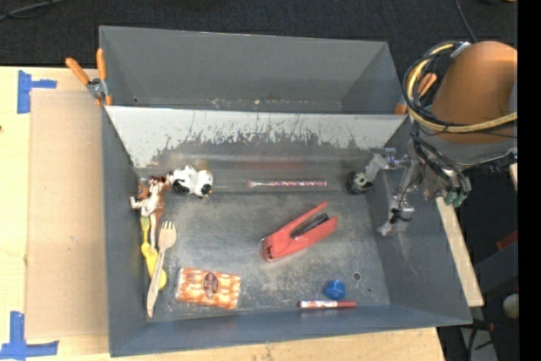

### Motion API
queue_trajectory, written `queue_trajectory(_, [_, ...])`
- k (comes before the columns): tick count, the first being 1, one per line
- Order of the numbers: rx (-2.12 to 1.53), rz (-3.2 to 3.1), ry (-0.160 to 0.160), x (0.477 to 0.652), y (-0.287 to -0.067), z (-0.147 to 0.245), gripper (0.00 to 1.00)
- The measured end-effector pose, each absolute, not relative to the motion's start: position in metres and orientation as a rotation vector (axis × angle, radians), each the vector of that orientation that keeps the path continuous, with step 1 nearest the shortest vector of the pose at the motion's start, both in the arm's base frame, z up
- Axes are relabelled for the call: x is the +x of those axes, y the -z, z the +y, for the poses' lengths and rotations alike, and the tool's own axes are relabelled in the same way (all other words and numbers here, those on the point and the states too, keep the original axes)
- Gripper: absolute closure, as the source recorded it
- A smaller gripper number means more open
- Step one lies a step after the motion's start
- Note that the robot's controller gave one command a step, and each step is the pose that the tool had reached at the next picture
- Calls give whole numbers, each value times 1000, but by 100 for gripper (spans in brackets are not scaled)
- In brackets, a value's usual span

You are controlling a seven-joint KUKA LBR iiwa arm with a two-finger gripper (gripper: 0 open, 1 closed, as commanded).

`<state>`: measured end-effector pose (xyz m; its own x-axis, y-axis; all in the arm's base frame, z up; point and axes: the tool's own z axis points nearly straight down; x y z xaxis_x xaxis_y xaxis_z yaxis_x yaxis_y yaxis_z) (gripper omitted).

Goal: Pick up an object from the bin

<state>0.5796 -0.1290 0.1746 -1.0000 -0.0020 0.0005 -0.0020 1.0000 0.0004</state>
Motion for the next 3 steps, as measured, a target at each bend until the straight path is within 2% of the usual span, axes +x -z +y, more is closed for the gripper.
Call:
queue_trajectory(1, [181, -3141, 2, 573, -70, -41, 0])
queue_trajectory(2, [215, -3153, -9, 593, -136, -35, 0])
queue_trajectory(3, [172, -3132, 6, 582, -98, -19, 0])
